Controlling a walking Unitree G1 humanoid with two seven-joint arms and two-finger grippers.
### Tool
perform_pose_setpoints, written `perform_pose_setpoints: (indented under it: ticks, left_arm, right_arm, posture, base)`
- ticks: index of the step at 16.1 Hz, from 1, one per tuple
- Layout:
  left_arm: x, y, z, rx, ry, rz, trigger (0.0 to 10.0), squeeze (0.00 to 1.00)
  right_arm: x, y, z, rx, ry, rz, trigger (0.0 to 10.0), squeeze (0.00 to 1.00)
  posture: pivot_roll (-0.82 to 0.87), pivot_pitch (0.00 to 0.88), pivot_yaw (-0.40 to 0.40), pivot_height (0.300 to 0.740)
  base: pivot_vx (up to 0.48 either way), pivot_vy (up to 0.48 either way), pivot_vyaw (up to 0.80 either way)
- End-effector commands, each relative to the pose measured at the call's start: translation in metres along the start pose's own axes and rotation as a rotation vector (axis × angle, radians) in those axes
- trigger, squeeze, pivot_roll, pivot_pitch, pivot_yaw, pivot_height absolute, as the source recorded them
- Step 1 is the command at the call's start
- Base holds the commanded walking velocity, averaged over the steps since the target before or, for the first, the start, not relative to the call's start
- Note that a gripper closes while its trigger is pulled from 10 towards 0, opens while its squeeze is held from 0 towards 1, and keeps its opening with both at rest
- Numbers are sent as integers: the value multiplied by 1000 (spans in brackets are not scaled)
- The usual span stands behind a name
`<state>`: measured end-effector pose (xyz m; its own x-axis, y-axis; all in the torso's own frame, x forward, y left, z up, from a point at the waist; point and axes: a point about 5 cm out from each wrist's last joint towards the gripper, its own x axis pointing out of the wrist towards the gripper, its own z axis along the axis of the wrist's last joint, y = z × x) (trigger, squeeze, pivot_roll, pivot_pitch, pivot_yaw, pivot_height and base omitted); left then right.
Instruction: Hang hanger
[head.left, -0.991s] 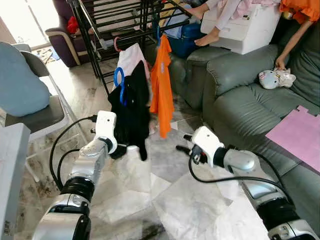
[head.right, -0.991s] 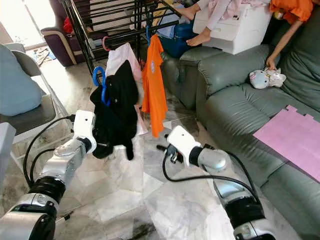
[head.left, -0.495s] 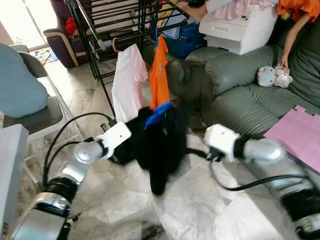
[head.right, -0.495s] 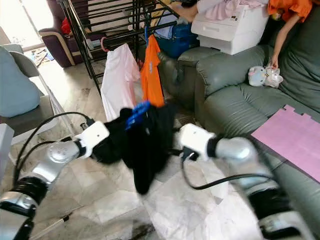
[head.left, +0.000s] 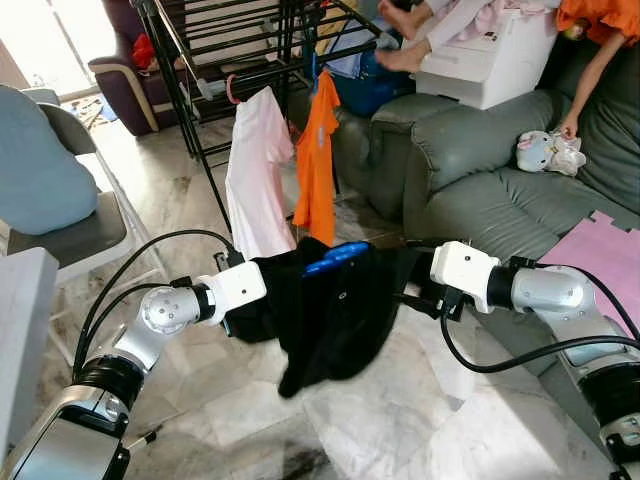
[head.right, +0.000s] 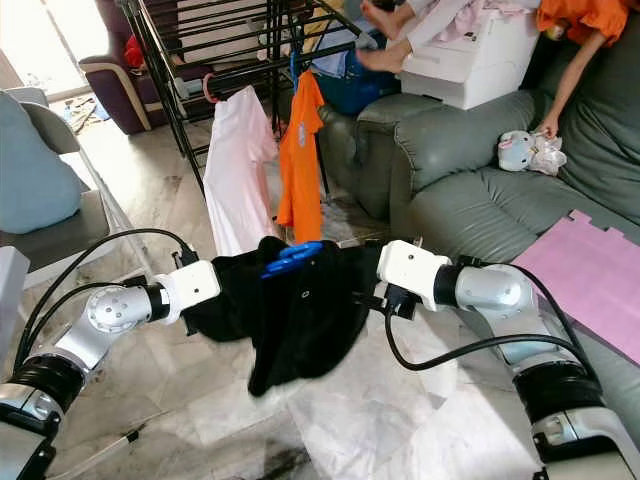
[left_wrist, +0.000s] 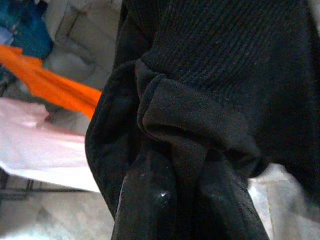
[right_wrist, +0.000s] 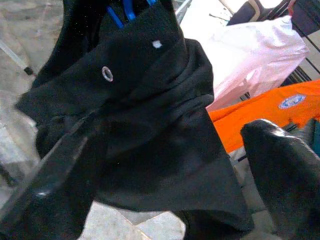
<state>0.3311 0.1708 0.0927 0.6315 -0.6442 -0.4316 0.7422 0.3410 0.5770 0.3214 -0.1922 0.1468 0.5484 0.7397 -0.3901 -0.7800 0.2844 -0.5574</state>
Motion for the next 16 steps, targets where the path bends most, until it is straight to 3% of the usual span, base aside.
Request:
perform_pose_setpoints:
  ticks: [1, 5, 6, 7, 10, 11, 16]
  left_arm:
    - [-4, 3, 5, 49, -39, -14, 0, 0]
    - [-4, -4, 13, 78, -124, -85, 0, 0]
    - [-4, -7, 14, 94, -135, -107, 0, 0]
    - [-4, -10, 16, 100, -147, -120, 0, 0]
    - [-3, -12, 18, 110, -166, -129, 0, 0]
    - [-3, -12, 21, 113, -178, -129, 0, 0]
    - [-2, -11, 23, 119, -197, -127, 0, 0]
  right_arm:
    - [1, -5, 4, -35, -9, 3, 10000, 1000]
    - [0, -3, -2, -74, 25, 36, 10000, 980]
    - [0, -3, -4, -71, 29, 42, 10000, 612]
    - [-1, -1, -5, -68, 36, 61, 10000, 0]
    - [-2, 4, -11, -68, 64, 99, 10000, 0]
    - [-4, 7, -16, -40, 81, 126, 0, 0]
    - [-4, 20, -28, 23, 120, 217, 0, 0]
  posture:
    - [-159, 0, 59, 740]
    - [-159, 0, 58, 740]
    - [-157, 0, 57, 740]
    - [-157, 0, 56, 740]
    - [-158, 0, 56, 740]
    - [-157, 0, 56, 740]
    - [-155, 0, 55, 740]
  base:
    - [0, 0, 0]
    - [0, 0, 0]
    - [0, 0, 0]
    - [0, 0, 0]
    - [0, 0, 0]
    - [0, 0, 0]
    - [0, 0, 0]
